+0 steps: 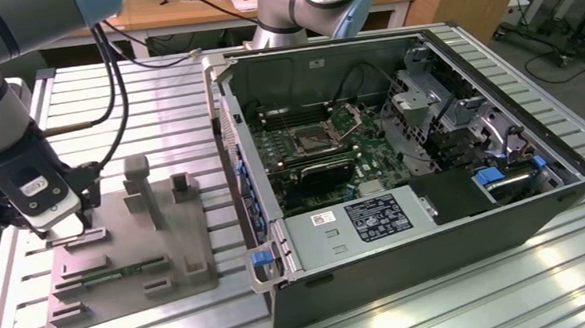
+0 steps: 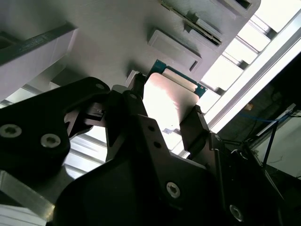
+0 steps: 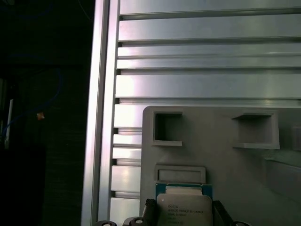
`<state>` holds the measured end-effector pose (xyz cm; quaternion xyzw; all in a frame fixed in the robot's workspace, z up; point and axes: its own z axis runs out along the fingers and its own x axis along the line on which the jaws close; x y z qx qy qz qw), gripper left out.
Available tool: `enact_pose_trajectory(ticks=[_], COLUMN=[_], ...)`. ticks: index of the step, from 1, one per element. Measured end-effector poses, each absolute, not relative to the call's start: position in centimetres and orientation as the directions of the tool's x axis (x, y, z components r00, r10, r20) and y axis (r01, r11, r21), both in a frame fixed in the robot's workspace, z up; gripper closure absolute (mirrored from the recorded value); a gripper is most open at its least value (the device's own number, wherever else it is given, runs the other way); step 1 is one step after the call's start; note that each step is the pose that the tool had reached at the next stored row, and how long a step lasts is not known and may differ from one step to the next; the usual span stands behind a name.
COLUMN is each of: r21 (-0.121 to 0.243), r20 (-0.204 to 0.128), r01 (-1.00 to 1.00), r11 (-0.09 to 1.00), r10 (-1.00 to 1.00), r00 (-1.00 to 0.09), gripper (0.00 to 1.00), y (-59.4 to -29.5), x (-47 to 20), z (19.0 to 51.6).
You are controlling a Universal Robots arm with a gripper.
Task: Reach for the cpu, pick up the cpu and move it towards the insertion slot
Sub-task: 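Pick up the cpu and move it towards the insertion slot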
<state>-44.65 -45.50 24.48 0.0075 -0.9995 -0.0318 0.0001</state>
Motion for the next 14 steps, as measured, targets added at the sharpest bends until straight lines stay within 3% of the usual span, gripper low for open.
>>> enact_pose_trajectory(ticks=[14], r21=[0.063], r20=[0.0], r01=[-0.015], r11=[0.998], r10=[-0.015], r00=[-1.0], gripper=[0.45], y=[-45.5], x=[-44.65], z=[25.07])
